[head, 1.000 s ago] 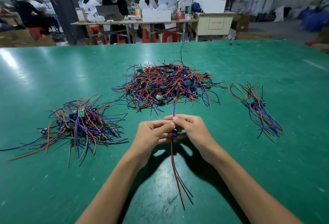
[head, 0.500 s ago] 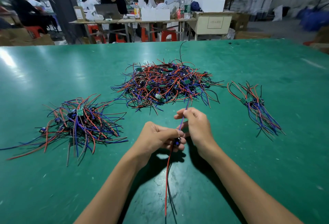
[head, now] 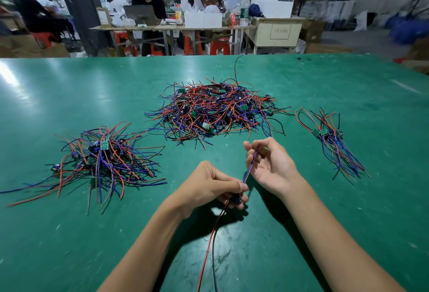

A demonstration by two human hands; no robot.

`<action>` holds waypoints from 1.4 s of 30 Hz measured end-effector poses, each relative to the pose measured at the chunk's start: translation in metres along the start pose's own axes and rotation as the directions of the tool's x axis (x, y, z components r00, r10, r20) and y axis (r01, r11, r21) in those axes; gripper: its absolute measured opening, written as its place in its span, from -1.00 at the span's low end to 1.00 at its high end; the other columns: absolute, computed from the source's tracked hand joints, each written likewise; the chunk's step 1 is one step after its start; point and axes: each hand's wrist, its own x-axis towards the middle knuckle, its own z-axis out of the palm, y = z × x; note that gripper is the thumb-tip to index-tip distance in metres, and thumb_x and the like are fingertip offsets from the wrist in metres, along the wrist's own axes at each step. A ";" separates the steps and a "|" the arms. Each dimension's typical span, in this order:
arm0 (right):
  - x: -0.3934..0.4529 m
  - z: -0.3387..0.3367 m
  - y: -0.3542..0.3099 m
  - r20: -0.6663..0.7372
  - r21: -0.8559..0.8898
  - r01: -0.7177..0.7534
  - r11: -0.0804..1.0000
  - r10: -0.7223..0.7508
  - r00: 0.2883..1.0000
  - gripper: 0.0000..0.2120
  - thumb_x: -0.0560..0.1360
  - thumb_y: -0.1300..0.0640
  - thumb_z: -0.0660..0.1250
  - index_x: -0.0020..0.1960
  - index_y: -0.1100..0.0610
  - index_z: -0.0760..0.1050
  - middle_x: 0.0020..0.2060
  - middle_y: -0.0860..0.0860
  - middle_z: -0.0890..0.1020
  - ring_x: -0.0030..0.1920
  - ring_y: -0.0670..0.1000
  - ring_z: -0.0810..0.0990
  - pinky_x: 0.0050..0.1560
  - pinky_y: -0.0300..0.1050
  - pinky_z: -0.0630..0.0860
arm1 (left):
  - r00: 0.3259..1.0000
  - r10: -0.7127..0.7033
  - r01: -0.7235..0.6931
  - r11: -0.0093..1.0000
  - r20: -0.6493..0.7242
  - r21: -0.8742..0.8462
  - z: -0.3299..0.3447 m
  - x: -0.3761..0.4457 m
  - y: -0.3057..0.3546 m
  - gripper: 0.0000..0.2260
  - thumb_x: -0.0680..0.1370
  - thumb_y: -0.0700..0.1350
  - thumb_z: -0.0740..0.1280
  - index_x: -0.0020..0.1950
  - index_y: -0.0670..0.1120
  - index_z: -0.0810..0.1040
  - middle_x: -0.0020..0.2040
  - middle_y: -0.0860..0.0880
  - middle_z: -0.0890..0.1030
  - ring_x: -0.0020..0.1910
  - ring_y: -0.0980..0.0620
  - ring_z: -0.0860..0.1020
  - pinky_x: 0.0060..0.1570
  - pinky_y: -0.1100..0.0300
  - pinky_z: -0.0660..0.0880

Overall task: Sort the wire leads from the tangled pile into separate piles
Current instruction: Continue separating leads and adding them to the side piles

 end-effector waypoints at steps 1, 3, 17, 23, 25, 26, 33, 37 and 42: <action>-0.001 -0.001 -0.002 0.011 0.053 -0.035 0.998 0.035 0.999 -0.81 0.56 0.21 0.22 -0.21 0.18 0.48 -0.27 0.11 0.70 -0.46 -0.07 0.54 -0.44 -0.28 0.53 | 1.000 0.006 -0.006 1.000 -0.005 0.016 0.000 0.000 0.000 -0.87 0.50 -0.19 0.49 -0.08 -0.26 0.73 -0.16 -0.21 0.73 -0.33 0.00 0.65 -0.25 0.22 0.58; -0.001 -0.003 -0.002 0.031 0.012 -0.014 1.000 0.014 0.999 -0.80 0.58 0.15 0.23 -0.16 0.16 0.55 -0.26 0.08 0.71 -0.44 -0.06 0.57 -0.41 -0.27 0.55 | 0.999 0.023 -0.021 0.998 -0.030 0.053 0.000 0.000 0.000 -0.88 0.50 -0.13 0.48 -0.08 -0.18 0.76 -0.15 -0.16 0.74 -0.31 0.07 0.59 -0.30 0.29 0.52; -0.008 0.007 0.046 0.536 -0.598 0.608 0.522 -0.304 0.788 -0.79 0.45 0.13 0.54 0.06 0.14 0.65 -0.16 0.00 0.74 -0.26 -0.12 0.62 -0.25 -0.23 0.56 | 0.834 -0.021 -0.305 0.814 -0.551 -0.494 -0.014 0.004 0.010 -0.94 0.51 -0.18 0.45 -0.11 -0.16 0.69 -0.21 -0.08 0.71 -0.29 0.04 0.68 -0.28 0.29 0.60; -0.010 0.010 0.045 0.329 -0.517 0.461 0.721 -0.330 0.885 -0.80 0.43 -0.01 0.47 -0.05 0.10 0.69 -0.16 0.08 0.74 -0.35 -0.06 0.59 -0.31 -0.27 0.48 | 0.771 0.062 -0.409 0.810 -0.633 -0.419 -0.008 0.004 0.012 -0.94 0.52 -0.20 0.45 -0.07 -0.18 0.67 -0.11 -0.18 0.73 -0.16 -0.13 0.73 -0.22 0.21 0.63; -0.010 0.012 0.043 0.286 -0.462 0.436 0.772 -0.335 0.898 -0.86 0.46 0.04 0.47 -0.05 0.10 0.68 -0.15 0.07 0.75 -0.34 -0.08 0.60 -0.31 -0.29 0.51 | 0.752 0.070 -0.420 0.817 -0.656 -0.394 -0.007 0.004 0.012 -0.91 0.51 -0.19 0.47 -0.06 -0.20 0.67 -0.11 -0.18 0.73 -0.13 -0.14 0.73 -0.17 0.21 0.64; -0.010 0.012 0.042 0.265 -0.426 0.418 0.803 -0.331 0.906 -0.86 0.45 0.06 0.48 -0.05 0.11 0.68 -0.16 0.06 0.75 -0.34 -0.09 0.61 -0.30 -0.30 0.52 | 0.748 0.076 -0.427 0.815 -0.659 -0.391 -0.006 0.004 0.012 -0.91 0.50 -0.19 0.47 -0.06 -0.21 0.68 -0.12 -0.19 0.73 -0.12 -0.14 0.73 -0.16 0.21 0.64; -0.010 0.016 0.034 0.195 -0.089 0.251 0.964 -0.230 0.953 -0.85 0.39 0.24 0.46 -0.03 0.19 0.68 -0.25 0.02 0.71 -0.29 -0.13 0.68 -0.24 -0.37 0.59 | 0.732 0.214 -0.516 0.795 -0.647 -0.320 0.001 0.007 0.010 -0.86 0.48 -0.22 0.50 0.01 -0.18 0.65 -0.12 -0.21 0.73 -0.15 -0.13 0.73 -0.20 0.21 0.62; -0.008 0.013 0.019 0.165 0.055 0.181 0.982 -0.188 0.968 -0.84 0.41 0.21 0.46 -0.02 0.19 0.64 -0.25 -0.01 0.66 -0.31 -0.17 0.64 -0.29 -0.41 0.57 | 0.637 0.544 -0.581 0.804 -0.545 0.124 -0.006 0.008 0.004 -0.82 0.42 -0.31 0.54 -0.05 -0.11 0.67 -0.11 -0.07 0.74 -0.12 -0.06 0.72 -0.07 0.17 0.63; -0.005 0.003 0.004 0.213 -0.307 0.322 0.896 -0.265 0.940 -0.75 0.31 0.06 0.53 -0.04 0.12 0.67 -0.26 -0.10 0.67 -0.29 -0.20 0.62 -0.25 -0.39 0.55 | 0.661 0.556 -0.478 0.830 -0.504 0.288 -0.009 0.010 -0.003 -0.90 0.55 -0.27 0.42 0.03 -0.13 0.66 -0.14 -0.05 0.73 -0.21 -0.06 0.72 -0.13 0.16 0.63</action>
